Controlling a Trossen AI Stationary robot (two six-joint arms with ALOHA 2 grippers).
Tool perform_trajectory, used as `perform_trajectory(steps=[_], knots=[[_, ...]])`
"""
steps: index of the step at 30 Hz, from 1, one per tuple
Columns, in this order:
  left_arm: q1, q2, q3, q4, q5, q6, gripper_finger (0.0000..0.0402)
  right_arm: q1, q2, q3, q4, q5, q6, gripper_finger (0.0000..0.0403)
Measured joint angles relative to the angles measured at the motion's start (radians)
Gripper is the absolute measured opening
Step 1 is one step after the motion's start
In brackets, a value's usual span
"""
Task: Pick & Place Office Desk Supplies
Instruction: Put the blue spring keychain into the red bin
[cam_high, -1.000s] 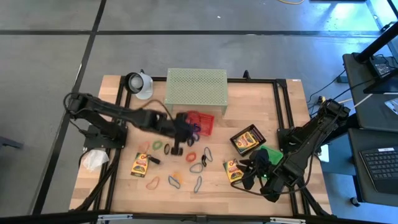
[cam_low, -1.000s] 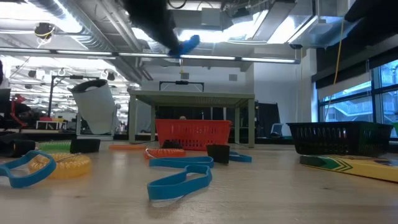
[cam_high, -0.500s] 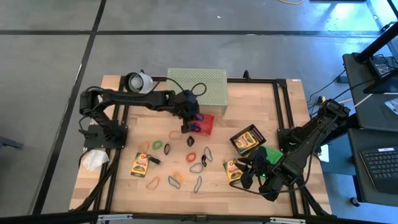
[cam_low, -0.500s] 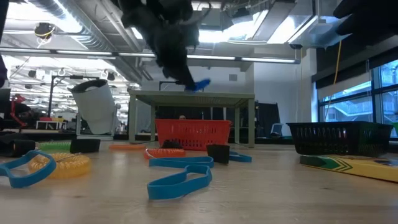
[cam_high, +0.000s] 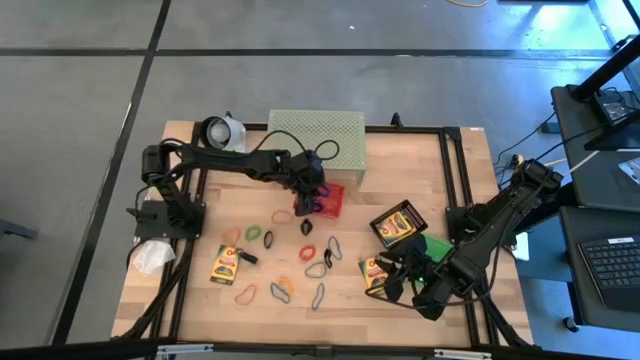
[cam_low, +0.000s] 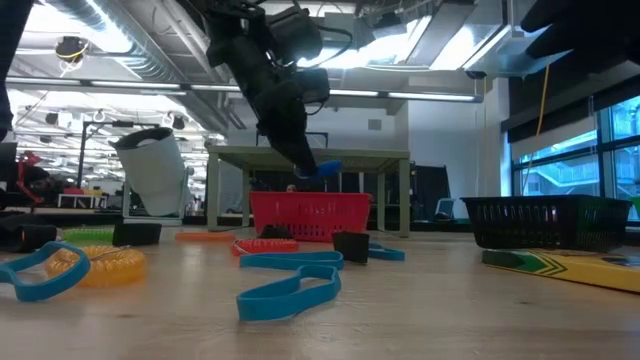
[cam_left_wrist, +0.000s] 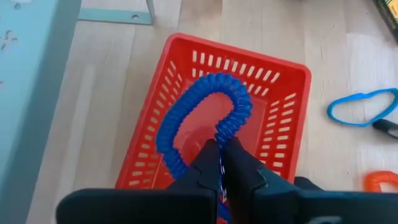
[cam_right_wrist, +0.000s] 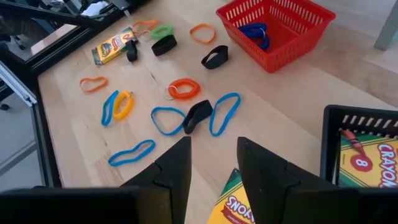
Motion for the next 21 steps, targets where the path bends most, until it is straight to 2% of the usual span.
perform_trajectory(steps=[10,21], knots=[[-0.016,0.0,0.0,-0.087,-0.067,0.0,0.0003,0.0,0.0,0.0,0.006,0.0,-0.003,0.013],[-0.064,0.003,-0.003,-0.109,-0.127,0.007,0.0003,0.0,0.0,0.0,0.006,0.0,-0.003,0.013]])
